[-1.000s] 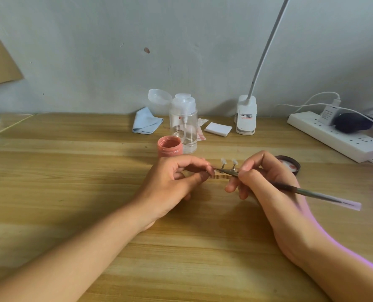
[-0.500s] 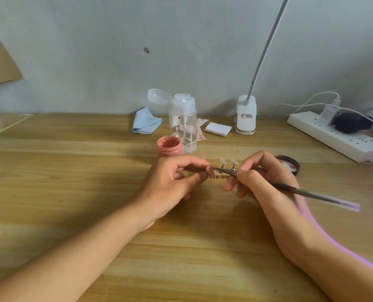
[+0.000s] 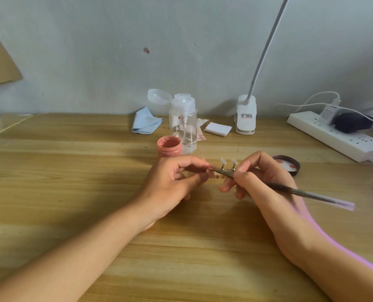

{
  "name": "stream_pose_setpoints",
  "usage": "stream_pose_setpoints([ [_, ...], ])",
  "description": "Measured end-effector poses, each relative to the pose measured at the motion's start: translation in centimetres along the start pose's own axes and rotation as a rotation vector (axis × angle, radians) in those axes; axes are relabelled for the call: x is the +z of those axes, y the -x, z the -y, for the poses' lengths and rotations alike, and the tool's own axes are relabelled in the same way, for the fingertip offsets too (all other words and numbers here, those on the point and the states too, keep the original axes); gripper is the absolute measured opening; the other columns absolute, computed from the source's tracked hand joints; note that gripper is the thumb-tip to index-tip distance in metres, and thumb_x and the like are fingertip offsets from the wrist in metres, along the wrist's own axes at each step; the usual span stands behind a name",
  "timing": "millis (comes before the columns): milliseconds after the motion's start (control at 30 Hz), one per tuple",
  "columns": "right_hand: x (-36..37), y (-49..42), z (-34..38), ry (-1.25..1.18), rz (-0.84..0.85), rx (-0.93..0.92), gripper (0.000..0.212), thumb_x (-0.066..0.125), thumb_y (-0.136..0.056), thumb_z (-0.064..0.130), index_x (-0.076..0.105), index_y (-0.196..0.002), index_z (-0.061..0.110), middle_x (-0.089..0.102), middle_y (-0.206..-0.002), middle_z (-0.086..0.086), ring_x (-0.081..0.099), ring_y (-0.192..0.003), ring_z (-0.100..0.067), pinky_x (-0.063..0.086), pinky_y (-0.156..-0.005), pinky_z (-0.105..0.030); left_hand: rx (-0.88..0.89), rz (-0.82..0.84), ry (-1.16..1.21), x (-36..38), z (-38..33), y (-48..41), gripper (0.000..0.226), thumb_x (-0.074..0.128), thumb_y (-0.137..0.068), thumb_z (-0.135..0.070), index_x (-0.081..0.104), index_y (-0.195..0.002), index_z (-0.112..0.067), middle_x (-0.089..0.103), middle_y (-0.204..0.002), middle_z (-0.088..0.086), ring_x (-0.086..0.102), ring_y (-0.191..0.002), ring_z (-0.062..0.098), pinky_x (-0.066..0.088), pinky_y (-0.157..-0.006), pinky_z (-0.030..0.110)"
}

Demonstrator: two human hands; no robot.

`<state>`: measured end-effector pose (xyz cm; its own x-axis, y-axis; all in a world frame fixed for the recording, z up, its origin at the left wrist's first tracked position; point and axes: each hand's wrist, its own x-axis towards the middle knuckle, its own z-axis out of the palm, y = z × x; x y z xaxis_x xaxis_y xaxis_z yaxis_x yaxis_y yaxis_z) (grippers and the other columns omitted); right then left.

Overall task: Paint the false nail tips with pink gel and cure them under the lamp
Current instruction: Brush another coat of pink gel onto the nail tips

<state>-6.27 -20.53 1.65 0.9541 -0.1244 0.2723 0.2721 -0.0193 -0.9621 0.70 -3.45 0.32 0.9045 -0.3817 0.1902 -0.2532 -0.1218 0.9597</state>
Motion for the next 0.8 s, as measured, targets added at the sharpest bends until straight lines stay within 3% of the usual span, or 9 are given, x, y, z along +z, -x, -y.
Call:
stream_pose_setpoints([
  [233,-0.01,0.01,0.04,0.002,-0.013,0.000,0.010,0.054,-0.094,0.004,0.051,-0.084,0.005,0.072,-0.072,-0.013,0.057,-0.063,-0.007,0.047,-0.063,-0.021,0.010,0.004,-0.003,0.04,-0.02,-0.04,0.016,0.071,-0.090,-0.008,0.077,-0.096,-0.021,0.075,-0.102,-0.012,0.057,-0.070,0.009,0.042,-0.047,0.015],
  [467,-0.13,-0.15,-0.07,0.036,-0.024,-0.002,0.013,0.054,-0.093,0.002,0.051,-0.082,0.008,0.072,-0.070,-0.012,0.057,-0.064,-0.012,0.045,-0.066,-0.031,0.012,0.000,-0.010,-0.04,-0.04,-0.02,0.016,0.071,-0.089,-0.010,0.077,-0.094,-0.024,0.075,-0.100,-0.016,0.057,-0.069,0.009,0.042,-0.048,0.014],
  [633,-0.32,-0.40,-0.27,0.009,-0.044,-0.035,0.017,0.053,-0.094,-0.002,0.052,-0.083,0.011,0.073,-0.073,-0.012,0.058,-0.061,-0.009,0.048,-0.062,-0.023,0.028,0.017,-0.012,-0.05,-0.13,-0.05,0.018,0.069,-0.091,-0.011,0.077,-0.088,-0.028,0.075,-0.102,-0.016,0.062,-0.079,0.008,0.041,-0.048,0.016],
  [800,-0.38,-0.35,-0.36,0.018,-0.024,-0.028,0.019,0.052,-0.094,-0.003,0.052,-0.082,0.012,0.072,-0.073,-0.013,0.057,-0.063,-0.011,0.048,-0.062,-0.023,0.033,0.015,-0.006,-0.05,-0.04,-0.07,0.017,0.069,-0.091,-0.011,0.077,-0.090,-0.026,0.075,-0.098,-0.013,0.059,-0.072,0.002,0.041,-0.048,0.015],
])
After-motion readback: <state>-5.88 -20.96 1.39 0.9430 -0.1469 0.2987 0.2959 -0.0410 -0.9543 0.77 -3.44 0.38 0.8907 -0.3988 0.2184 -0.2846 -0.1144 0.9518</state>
